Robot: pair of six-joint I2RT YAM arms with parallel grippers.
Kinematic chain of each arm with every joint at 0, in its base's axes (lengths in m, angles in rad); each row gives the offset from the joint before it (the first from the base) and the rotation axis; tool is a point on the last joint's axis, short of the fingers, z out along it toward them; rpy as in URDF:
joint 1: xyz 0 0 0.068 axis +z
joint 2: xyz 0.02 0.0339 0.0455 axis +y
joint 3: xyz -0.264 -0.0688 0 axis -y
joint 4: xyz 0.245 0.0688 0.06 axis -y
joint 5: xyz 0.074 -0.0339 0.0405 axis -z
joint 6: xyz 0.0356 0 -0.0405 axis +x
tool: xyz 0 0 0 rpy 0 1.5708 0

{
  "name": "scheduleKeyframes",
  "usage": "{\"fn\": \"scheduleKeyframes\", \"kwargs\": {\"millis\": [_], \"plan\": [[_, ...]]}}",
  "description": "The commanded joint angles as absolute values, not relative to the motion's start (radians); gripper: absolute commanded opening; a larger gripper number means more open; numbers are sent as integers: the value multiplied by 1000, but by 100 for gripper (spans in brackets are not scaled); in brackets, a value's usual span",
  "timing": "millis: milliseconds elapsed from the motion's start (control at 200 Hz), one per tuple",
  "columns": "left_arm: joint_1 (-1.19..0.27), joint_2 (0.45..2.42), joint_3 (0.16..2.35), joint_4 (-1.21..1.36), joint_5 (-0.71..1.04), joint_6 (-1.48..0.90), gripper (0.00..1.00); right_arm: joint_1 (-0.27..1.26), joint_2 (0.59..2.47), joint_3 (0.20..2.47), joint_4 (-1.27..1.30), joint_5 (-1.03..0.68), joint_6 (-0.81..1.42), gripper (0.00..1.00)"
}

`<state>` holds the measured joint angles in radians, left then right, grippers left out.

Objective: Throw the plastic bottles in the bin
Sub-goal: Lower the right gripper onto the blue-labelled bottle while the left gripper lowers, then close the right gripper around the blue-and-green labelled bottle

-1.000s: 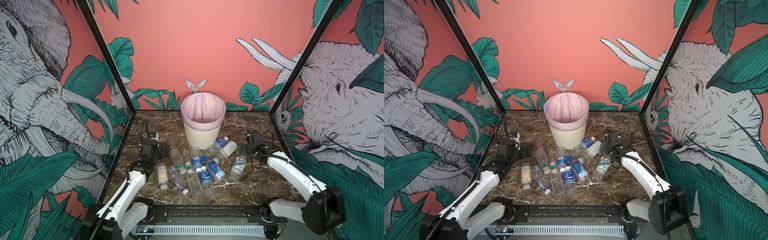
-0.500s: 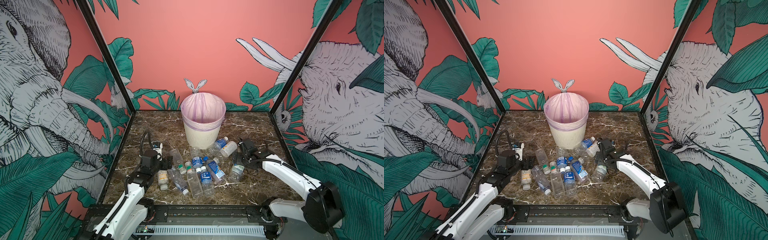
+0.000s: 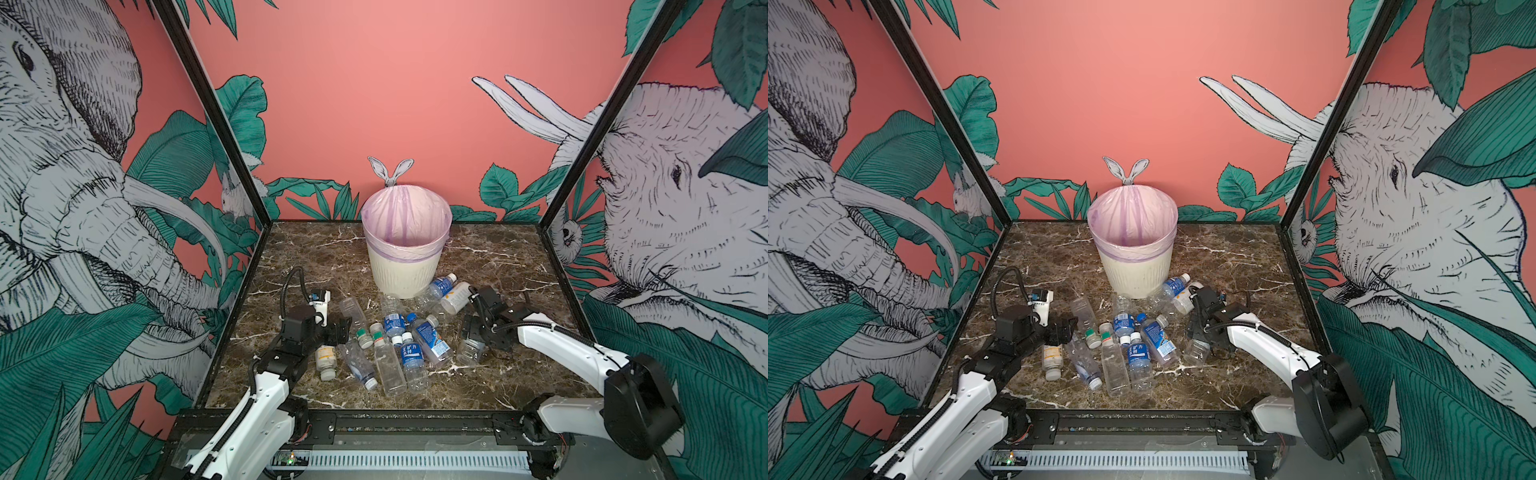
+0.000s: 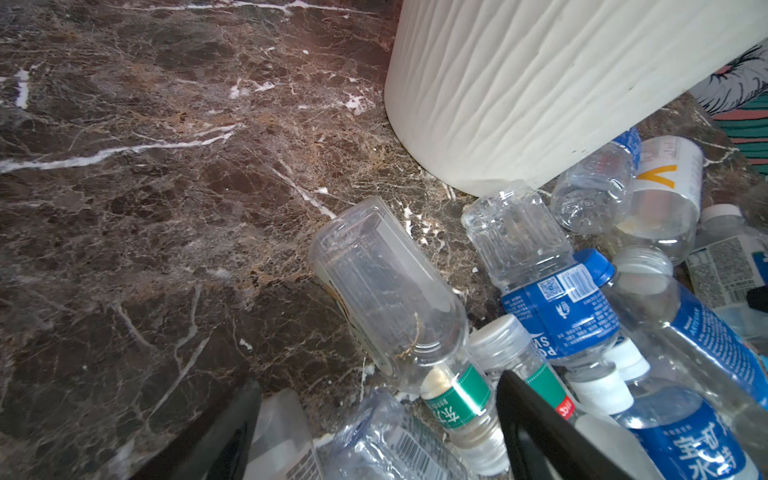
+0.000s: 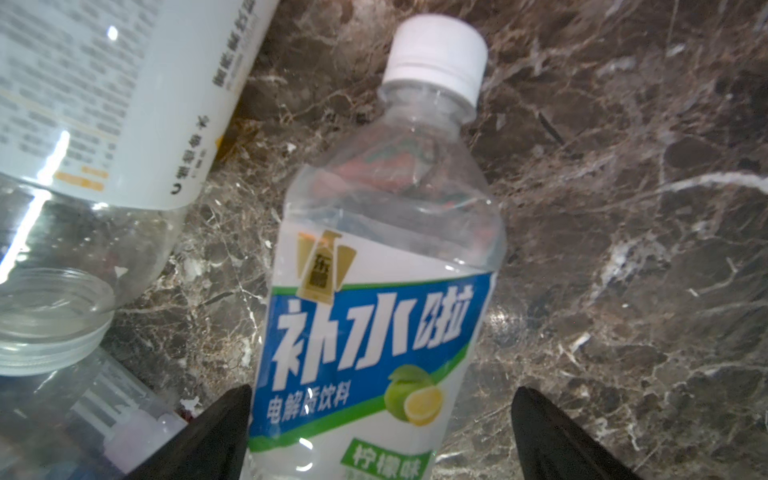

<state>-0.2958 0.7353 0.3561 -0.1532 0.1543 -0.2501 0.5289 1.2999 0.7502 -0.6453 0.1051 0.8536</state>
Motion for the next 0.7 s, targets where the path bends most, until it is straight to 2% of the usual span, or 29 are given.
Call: {"fn": "scheduleKeyframes", "kwargs": {"millis": [0, 360, 695], "plan": [[-306, 736, 343, -132, 154, -242, 90, 538, 1315, 737, -628, 106, 884, 98], [-324, 752, 344, -124, 137, -239, 90, 564, 1352, 722, -602, 114, 877, 85], [-333, 766, 348, -121, 124, -237, 90, 602, 1415, 722, -598, 138, 841, 81]]}}
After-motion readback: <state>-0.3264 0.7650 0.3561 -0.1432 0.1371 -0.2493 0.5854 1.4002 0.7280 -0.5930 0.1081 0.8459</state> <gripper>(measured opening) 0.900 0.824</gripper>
